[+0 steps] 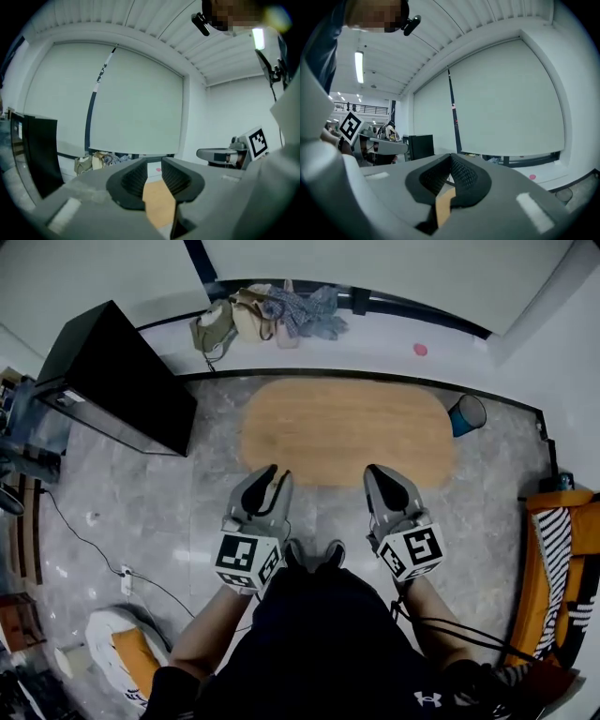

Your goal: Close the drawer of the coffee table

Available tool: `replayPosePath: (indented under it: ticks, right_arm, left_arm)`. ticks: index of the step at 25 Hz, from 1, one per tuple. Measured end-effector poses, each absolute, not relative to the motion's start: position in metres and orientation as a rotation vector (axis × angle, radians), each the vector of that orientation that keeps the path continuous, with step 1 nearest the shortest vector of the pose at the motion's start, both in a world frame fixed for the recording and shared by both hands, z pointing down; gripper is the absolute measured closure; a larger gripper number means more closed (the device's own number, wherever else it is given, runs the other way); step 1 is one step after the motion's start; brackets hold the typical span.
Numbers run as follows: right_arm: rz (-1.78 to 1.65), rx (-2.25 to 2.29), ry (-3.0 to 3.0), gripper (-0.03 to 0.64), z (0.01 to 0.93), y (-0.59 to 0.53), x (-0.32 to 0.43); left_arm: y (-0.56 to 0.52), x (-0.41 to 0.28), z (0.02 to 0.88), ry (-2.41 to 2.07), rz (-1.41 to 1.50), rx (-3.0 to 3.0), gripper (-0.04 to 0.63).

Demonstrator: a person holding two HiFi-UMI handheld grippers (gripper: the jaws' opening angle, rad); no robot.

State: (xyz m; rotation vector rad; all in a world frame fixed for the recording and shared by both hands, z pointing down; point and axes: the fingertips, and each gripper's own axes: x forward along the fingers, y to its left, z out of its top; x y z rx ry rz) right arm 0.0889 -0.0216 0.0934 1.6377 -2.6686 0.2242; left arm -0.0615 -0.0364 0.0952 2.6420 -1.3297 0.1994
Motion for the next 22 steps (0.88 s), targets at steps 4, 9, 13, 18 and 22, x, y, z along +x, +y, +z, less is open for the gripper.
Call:
replayPosePath:
  ticks: [4,9,13,18,22]
  right_arm:
    - [0.034,1.672,-2.683,0.615,0.05,-0.02,0.086]
    - [-0.151,1.696,-2.674,0.615,0.015,-0.019,0.082]
    - [-0.211,1.703,-2.657,0.615,0.006,-0.019,0.079]
    - [-0.203,1.689,-2.655,0.615,0.005,-0.019,0.068]
    - [-0.196,1.682,-2.653,0.615,0.007,-0.015,0.057]
  left_arm:
    - [-0.031,-0.051,0.061,-1.34,0.144,2.753,0.492]
    - [-0.026,-0.056,0.025,-1.377,0.055,2.852,0.536]
    - [-0.025,-0.069,0.012,-1.438,0.042,2.896,0.594]
    - [-0.026,-0.082,0.01,-1.469,0.064,2.899,0.594]
    - [-0.023,-0.087,0.014,-1.444,0.058,2.91,0.594]
